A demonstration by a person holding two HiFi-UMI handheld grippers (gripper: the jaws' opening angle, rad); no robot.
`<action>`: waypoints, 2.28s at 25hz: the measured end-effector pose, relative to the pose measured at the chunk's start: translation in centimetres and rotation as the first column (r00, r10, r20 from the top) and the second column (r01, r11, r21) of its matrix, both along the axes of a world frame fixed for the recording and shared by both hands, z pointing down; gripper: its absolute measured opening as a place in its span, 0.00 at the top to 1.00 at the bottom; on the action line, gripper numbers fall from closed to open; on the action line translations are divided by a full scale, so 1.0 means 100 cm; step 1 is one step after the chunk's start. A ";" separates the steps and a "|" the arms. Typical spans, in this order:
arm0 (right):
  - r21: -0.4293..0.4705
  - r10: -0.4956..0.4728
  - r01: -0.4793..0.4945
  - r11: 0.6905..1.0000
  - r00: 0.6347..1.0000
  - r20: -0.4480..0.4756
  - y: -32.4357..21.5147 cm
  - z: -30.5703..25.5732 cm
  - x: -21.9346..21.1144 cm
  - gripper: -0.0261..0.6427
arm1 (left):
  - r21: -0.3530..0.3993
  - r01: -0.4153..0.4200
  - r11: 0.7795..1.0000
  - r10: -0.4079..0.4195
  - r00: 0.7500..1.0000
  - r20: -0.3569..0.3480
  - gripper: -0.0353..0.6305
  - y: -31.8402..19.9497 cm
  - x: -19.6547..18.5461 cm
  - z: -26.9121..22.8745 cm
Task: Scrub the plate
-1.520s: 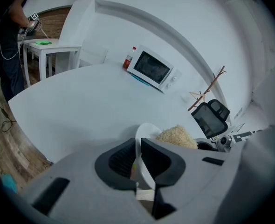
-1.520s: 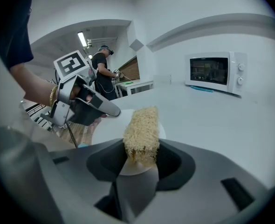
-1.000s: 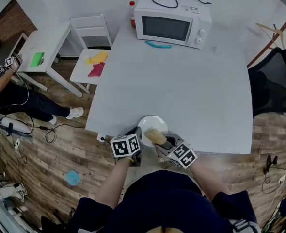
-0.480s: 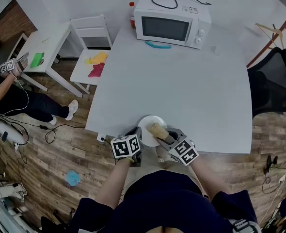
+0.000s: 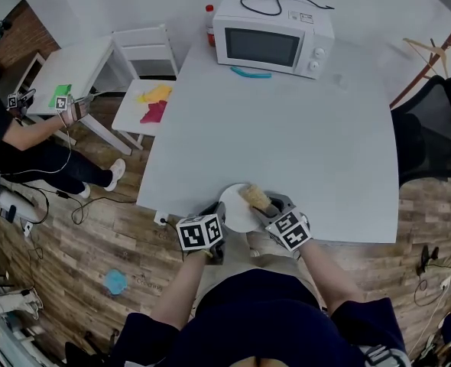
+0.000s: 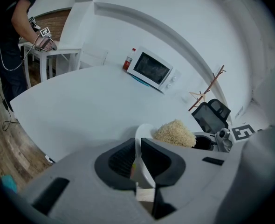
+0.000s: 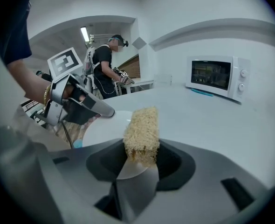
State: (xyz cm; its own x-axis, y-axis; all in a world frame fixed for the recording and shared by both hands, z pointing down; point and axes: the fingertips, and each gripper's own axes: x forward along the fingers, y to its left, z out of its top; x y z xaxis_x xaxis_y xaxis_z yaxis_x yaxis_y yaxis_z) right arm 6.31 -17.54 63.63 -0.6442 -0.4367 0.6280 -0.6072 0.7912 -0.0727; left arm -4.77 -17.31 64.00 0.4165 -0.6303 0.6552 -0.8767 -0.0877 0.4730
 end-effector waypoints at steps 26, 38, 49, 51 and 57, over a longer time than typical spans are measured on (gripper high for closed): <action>-0.111 -0.157 0.169 0.979 0.982 0.109 0.060 0.002 -0.024 0.70 | -0.022 0.026 0.999 -0.026 1.000 0.018 0.88 -0.007 -0.005 0.010; -0.073 0.059 -0.049 0.996 0.987 0.146 0.030 -0.015 0.010 0.70 | -0.043 0.021 0.999 -0.018 0.998 0.067 0.88 -0.032 -0.001 0.019; -0.071 0.126 -0.116 0.991 0.981 0.148 0.031 -0.018 0.032 0.70 | -0.036 -0.006 0.999 0.011 0.991 0.134 0.87 -0.047 0.004 0.026; -0.069 0.127 -0.118 0.991 0.981 0.149 0.033 -0.020 0.035 0.70 | -0.030 -0.004 1.000 0.009 0.990 0.141 0.87 -0.047 0.005 0.025; -0.068 0.120 -0.111 0.992 0.981 0.154 0.049 -0.024 0.041 0.70 | 0.020 0.017 1.000 -0.020 0.990 0.142 0.72 -0.043 0.002 0.018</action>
State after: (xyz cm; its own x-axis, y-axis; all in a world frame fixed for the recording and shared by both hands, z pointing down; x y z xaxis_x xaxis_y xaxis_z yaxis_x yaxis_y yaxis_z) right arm 10.42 -12.64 61.28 -0.6843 -0.4797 0.5492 -0.6717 0.7079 -0.2187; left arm -4.54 -21.65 65.83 0.3082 -0.6494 0.6952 -0.9364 -0.0782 0.3422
